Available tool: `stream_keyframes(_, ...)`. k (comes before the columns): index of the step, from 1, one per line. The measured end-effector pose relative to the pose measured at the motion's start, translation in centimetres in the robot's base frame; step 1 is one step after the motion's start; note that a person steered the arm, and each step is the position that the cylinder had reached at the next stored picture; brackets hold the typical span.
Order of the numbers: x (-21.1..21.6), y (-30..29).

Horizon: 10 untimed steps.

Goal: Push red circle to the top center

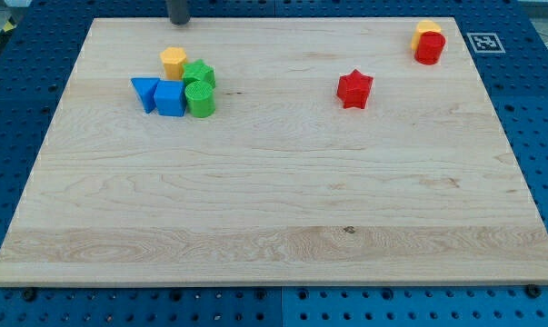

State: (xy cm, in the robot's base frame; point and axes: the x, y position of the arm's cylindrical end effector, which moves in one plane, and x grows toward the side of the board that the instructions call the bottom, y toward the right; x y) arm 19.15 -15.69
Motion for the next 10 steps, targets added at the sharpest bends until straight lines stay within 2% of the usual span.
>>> stream_keyframes(1,0.0,0.8)
stream_keyframes(3,0.3,7.0)
stream_keyframes(8,7.9,23.8)
stream_keyframes(10,9.5,29.8)
